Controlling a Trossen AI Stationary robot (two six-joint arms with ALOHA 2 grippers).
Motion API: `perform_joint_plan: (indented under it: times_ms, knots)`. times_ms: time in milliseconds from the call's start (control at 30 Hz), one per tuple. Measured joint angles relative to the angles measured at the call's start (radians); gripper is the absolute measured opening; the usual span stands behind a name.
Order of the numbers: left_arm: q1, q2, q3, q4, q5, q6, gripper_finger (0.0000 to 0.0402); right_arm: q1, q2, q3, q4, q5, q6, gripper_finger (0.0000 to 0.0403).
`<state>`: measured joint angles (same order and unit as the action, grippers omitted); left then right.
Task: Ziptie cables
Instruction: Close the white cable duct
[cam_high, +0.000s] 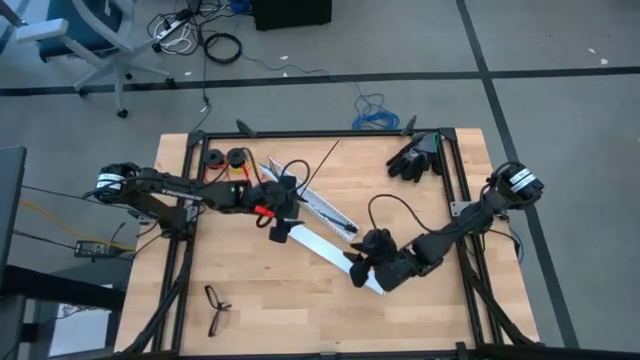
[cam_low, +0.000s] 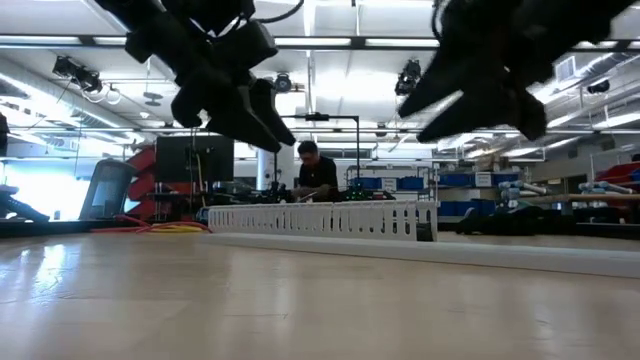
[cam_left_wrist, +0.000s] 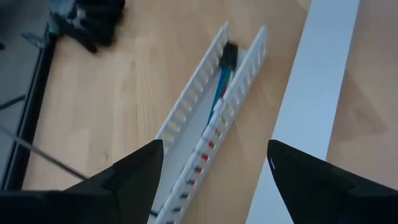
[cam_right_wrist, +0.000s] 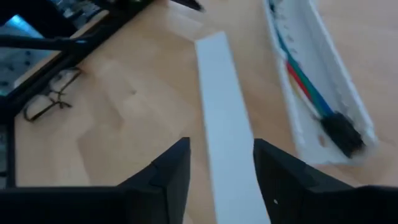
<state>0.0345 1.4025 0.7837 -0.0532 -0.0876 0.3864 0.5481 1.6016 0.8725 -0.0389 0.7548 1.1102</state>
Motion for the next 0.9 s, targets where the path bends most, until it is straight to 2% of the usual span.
perform_joint_plan:
  times_ms: [300, 500, 700, 900]
  knots:
    - [0.068, -0.019, -0.002, -0.063, -0.019, 0.0, 0.03, -0.217, 0.0, 0.144, -0.03, -0.145, -0.324, 0.0112]
    - [0.111, -0.146, -0.003, -0.168, -0.018, 0.004, 0.03, -0.328, 0.01, 0.196, 0.004, -0.24, -0.45, 0.0101]
    - [0.166, -0.309, -0.003, -0.273, -0.004, 0.005, 0.03, -0.339, 0.176, 0.388, -0.038, -0.256, -0.597, 0.0084]
    - [0.203, -0.396, -0.002, -0.358, -0.005, 0.003, 0.03, -0.381, 0.417, 0.681, -0.259, -0.278, -0.678, 0.0075]
